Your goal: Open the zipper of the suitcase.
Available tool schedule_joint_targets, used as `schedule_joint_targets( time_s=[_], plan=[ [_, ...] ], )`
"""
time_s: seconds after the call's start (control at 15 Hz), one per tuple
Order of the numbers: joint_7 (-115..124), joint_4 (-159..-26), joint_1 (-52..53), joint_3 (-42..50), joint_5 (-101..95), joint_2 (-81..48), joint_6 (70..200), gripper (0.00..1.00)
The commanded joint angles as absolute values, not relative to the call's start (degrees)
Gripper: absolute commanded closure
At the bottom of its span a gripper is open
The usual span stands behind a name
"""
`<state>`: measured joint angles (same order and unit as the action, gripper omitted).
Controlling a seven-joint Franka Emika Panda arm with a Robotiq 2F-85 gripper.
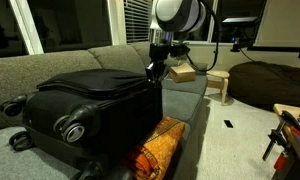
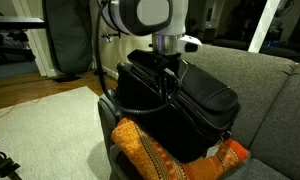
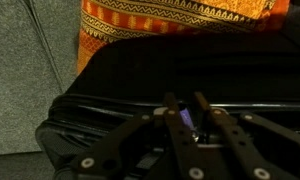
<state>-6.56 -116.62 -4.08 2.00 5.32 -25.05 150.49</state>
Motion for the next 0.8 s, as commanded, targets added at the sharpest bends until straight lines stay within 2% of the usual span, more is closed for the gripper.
schedule_joint_targets(
  time_s=[0.0, 0.73],
  plan=[
    [-7.7, -113.0, -6.8, 2.8, 4.2, -27.9, 149.4, 0.95],
    [-6.9, -110.1, -8.4, 6.9, 1.3, -30.8, 147.8, 0.95]
  ],
)
